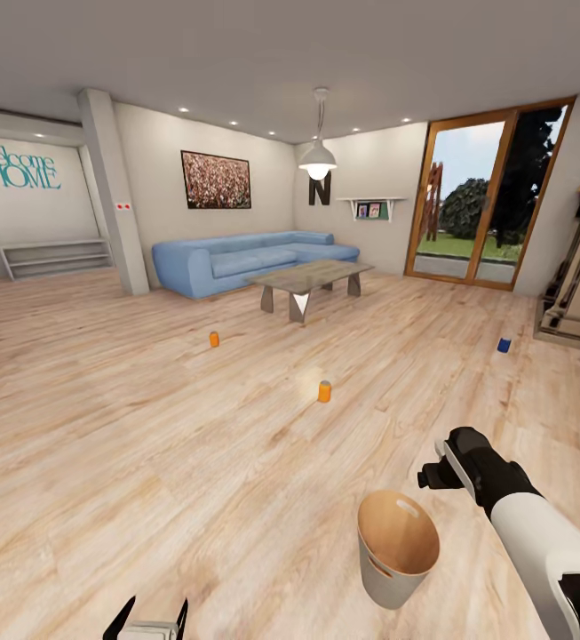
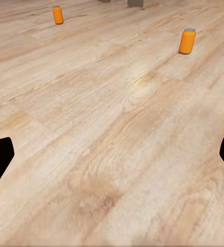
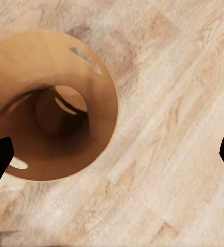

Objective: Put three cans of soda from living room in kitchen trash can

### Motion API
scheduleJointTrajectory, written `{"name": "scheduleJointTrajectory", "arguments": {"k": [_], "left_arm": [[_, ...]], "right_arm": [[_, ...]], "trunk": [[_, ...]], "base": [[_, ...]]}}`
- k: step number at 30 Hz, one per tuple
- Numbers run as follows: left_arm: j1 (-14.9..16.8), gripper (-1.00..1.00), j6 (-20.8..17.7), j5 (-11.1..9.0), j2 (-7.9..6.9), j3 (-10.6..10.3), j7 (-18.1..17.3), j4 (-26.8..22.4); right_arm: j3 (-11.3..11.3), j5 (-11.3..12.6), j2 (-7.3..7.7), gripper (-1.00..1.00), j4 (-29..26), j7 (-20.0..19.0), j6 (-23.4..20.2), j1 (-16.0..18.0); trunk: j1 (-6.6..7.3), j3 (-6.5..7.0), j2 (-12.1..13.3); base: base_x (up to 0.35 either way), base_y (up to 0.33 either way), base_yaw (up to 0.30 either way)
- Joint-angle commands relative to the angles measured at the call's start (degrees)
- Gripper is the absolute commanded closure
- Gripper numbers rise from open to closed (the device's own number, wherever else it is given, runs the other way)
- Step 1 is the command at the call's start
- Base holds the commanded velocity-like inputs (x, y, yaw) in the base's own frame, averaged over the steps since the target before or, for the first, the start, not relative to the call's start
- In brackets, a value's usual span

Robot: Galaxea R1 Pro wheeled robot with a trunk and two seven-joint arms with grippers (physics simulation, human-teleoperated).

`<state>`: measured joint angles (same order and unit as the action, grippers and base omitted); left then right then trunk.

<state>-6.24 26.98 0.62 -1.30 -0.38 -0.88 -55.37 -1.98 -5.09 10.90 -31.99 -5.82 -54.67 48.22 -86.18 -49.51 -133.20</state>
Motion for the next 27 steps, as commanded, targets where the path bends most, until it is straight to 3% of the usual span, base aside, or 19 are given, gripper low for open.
{"name": "scheduleJointTrajectory", "arguments": {"k": [1,27], "left_arm": [[0.0,-1.0,0.0,0.0,0.0,-0.01,0.0,0.0],[0.0,-1.0,0.0,0.0,0.03,-0.06,0.03,0.0]], "right_arm": [[-0.01,0.0,0.0,-1.0,0.0,0.0,0.0,-0.01],[-1.31,0.0,0.0,-1.0,0.0,-0.07,0.09,-0.14]], "trunk": [[-0.23,-0.18,-0.42],[-5.5,-4.49,-10.04]], "base": [[0.0,0.0,0.0],[0.0,0.0,0.0]]}}
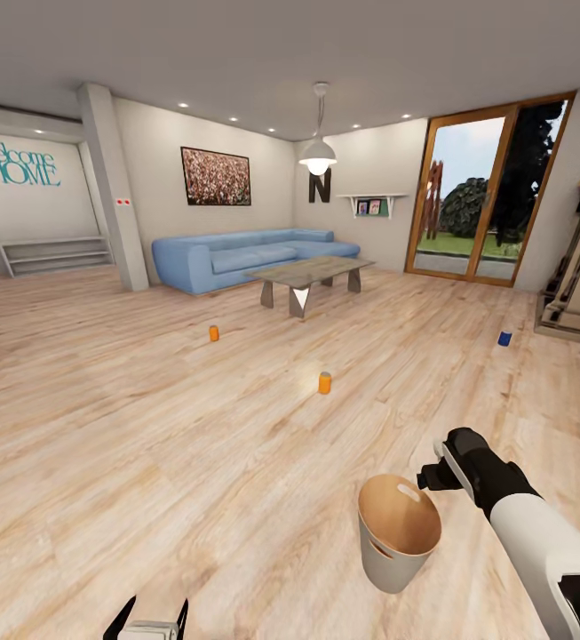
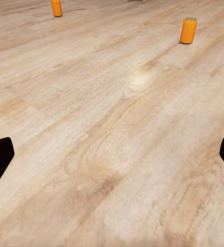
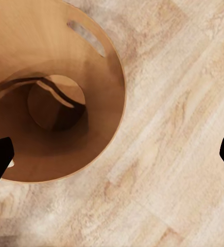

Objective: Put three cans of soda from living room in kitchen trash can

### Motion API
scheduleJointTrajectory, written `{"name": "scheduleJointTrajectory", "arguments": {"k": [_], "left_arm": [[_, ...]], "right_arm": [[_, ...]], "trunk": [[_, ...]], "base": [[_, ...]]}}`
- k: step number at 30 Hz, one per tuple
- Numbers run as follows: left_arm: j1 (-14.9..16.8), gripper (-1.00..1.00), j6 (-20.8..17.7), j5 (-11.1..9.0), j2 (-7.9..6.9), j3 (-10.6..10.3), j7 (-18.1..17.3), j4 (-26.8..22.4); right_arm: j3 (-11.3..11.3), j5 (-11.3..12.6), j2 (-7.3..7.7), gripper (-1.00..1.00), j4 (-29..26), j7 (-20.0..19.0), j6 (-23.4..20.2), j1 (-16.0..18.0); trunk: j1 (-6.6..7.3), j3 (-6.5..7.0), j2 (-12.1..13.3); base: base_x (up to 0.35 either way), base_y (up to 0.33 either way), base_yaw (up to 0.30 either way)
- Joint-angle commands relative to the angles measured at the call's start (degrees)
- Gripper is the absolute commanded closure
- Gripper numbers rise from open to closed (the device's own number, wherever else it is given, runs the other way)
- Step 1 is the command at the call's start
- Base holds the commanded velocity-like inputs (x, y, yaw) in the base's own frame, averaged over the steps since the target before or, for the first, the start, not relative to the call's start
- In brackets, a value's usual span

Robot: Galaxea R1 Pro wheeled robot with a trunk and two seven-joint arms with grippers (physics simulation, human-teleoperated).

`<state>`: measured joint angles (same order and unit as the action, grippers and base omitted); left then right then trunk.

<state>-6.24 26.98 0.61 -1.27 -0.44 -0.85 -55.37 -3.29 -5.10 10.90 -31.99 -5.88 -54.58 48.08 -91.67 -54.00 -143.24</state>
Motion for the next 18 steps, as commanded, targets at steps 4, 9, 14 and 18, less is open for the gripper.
{"name": "scheduleJointTrajectory", "arguments": {"k": [4,9,14,18], "left_arm": [[-0.02,-1.0,0.09,-0.04,-0.01,-0.07,0.05,-0.23],[-0.06,-1.0,0.14,-0.06,0.0,0.0,0.02,-0.5],[-0.08,-1.0,-0.03,-0.02,0.03,0.14,0.04,-0.58],[-0.08,-1.0,-0.1,-0.02,0.03,0.17,0.07,-0.6]], "right_arm": [[0.02,0.0,0.0,-1.0,0.0,0.0,0.0,0.0],[0.02,0.0,-0.01,-1.0,0.0,0.0,0.0,0.0],[0.02,0.0,-0.01,-1.0,0.0,0.0,0.0,0.0],[0.03,0.0,-0.04,-1.0,0.0,0.0,0.0,0.0]], "trunk": [[0.0,0.0,0.0],[0.0,0.0,0.0],[0.0,0.0,0.0],[0.0,0.0,0.0]], "base": [[0.0,0.0,0.0],[0.006,0.0,0.0],[0.134,-0.035,0.0],[0.226,-0.073,0.0]]}}
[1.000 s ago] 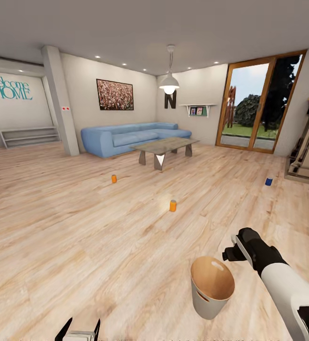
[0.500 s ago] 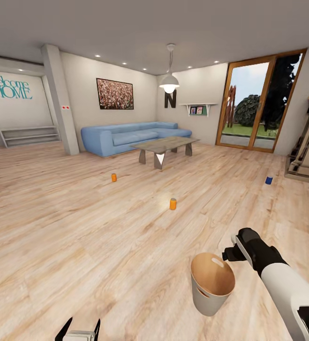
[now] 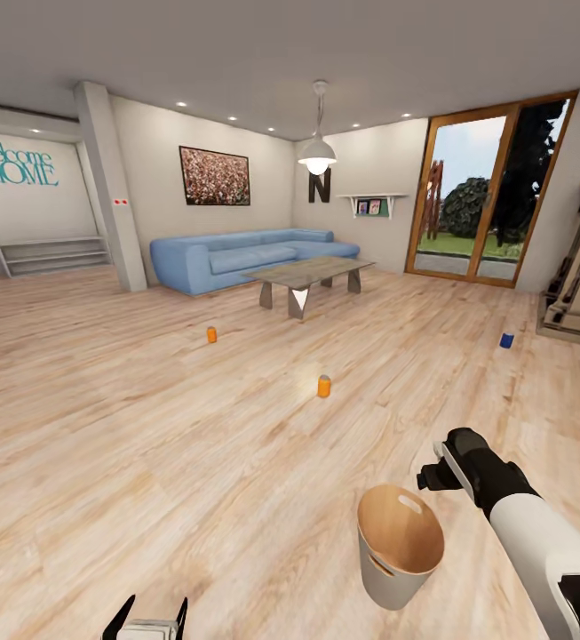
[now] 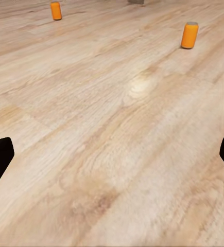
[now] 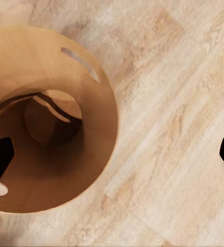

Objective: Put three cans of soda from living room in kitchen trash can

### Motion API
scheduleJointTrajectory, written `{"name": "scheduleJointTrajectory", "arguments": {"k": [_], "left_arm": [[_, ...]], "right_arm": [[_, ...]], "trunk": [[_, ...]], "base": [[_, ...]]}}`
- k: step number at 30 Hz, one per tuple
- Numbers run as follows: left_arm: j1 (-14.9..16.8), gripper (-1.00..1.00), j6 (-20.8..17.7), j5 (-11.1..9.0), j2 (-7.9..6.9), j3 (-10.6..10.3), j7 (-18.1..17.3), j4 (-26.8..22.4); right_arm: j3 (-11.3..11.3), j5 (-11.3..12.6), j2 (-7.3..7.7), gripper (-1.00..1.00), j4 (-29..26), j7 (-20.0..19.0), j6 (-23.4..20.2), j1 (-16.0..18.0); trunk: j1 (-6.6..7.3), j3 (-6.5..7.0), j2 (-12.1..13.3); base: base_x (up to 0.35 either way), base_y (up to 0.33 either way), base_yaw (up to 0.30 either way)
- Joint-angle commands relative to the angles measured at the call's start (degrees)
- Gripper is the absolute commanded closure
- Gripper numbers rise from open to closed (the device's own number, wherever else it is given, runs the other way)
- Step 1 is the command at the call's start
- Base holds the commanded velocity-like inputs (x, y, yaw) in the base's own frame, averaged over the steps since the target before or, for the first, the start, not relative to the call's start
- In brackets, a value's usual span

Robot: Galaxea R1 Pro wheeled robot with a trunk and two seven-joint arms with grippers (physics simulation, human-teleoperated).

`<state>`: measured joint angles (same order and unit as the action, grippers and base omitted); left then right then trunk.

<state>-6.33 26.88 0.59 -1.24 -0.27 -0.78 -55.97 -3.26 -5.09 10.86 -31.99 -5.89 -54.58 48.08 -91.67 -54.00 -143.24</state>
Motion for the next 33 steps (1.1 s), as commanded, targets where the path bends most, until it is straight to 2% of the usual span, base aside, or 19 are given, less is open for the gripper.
{"name": "scheduleJointTrajectory", "arguments": {"k": [1,20,33], "left_arm": [[0.0,-1.0,0.04,-0.01,0.0,-0.02,0.03,0.0],[-0.06,-1.0,0.27,-0.15,0.01,-0.07,0.17,-0.16],[-0.01,-1.0,0.13,-0.01,0.01,0.12,0.01,0.48]], "right_arm": [[0.0,0.0,-0.01,-1.0,0.0,0.0,0.0,0.0],[-0.08,0.0,0.02,-1.0,0.0,0.02,0.0,-0.08],[-0.16,-0.02,0.03,-1.0,0.0,0.0,0.0,-0.09]], "trunk": [[0.0,0.0,0.0],[0.0,0.0,0.0],[-0.34,-2.88,-0.17]], "base": [[0.166,-0.054,0.0],[0.037,-0.012,0.0],[0.001,0.0,0.0]]}}
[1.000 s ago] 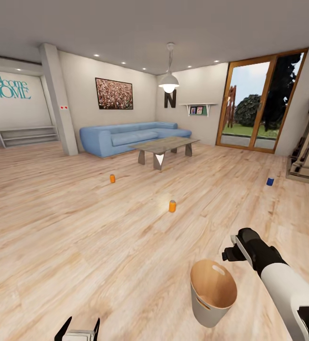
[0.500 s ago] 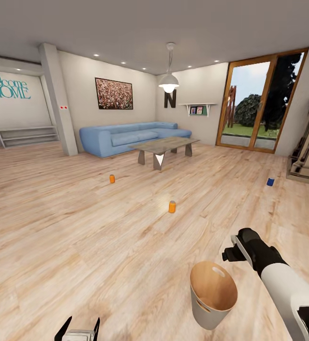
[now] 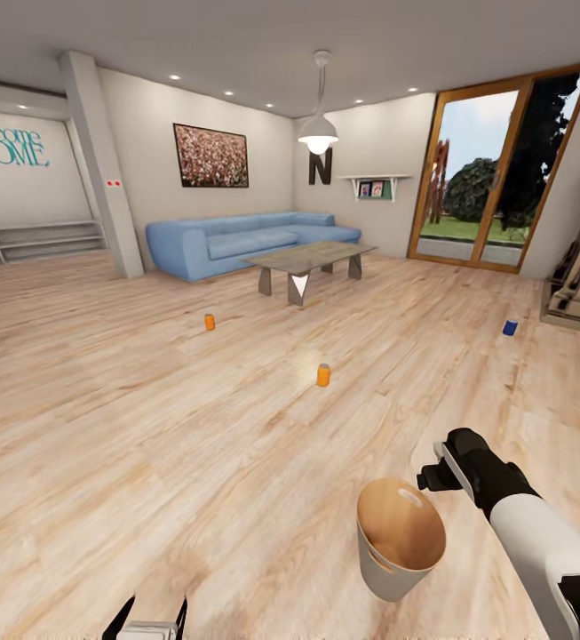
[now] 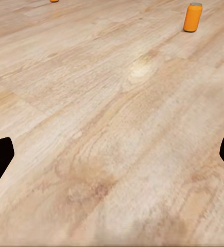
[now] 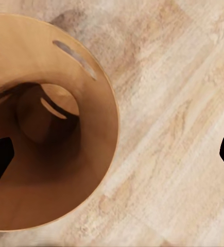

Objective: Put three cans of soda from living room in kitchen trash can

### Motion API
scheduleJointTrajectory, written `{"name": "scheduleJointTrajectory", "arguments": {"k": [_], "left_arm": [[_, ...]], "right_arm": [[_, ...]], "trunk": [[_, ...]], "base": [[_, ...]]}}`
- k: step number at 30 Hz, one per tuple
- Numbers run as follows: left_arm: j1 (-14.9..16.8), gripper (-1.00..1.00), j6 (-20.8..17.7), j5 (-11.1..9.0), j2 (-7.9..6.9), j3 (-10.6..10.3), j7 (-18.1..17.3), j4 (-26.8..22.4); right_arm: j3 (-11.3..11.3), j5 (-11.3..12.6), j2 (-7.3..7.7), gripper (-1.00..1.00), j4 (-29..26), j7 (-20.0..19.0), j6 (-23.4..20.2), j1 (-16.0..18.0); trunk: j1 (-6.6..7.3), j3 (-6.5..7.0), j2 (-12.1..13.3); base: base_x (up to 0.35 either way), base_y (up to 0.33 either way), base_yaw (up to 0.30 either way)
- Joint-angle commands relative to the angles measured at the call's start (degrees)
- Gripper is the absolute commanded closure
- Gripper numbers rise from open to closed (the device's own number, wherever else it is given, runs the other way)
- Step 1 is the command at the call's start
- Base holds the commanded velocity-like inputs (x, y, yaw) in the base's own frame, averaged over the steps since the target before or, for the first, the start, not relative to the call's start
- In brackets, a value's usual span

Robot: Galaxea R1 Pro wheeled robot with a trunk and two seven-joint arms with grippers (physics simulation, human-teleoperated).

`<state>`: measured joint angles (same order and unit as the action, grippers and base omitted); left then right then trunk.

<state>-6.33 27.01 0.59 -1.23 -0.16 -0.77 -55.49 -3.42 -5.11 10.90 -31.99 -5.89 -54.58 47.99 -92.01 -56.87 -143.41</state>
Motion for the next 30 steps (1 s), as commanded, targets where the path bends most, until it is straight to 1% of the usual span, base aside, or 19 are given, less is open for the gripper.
{"name": "scheduleJointTrajectory", "arguments": {"k": [1,8,18,30], "left_arm": [[0.0,-1.0,-0.01,0.01,0.0,-0.02,0.0,0.02],[0.0,-1.0,-0.05,0.02,0.0,-0.08,-0.01,0.09],[0.0,-1.0,-0.03,0.03,0.0,-0.18,-0.02,0.11],[0.0,-1.0,-0.03,0.01,0.0,-0.26,0.0,0.08]], "right_arm": [[0.0,-0.02,0.0,-1.0,0.0,0.0,0.0,0.0],[-0.06,-0.06,0.0,-1.0,-0.06,0.0,0.1,-0.06],[-0.11,0.0,0.0,-1.0,-0.01,0.0,1.88,-0.08],[-0.1,0.01,0.01,-1.0,0.0,0.0,2.18,-0.09]], "trunk": [[-0.02,-0.23,-0.02],[-0.2,-1.78,-0.11],[-0.46,-3.99,-0.25],[-0.77,-6.65,-0.41]], "base": [[0.0,0.0,0.0],[0.0,0.0,0.0],[0.0,0.0,0.0],[0.0,0.0,0.0]]}}
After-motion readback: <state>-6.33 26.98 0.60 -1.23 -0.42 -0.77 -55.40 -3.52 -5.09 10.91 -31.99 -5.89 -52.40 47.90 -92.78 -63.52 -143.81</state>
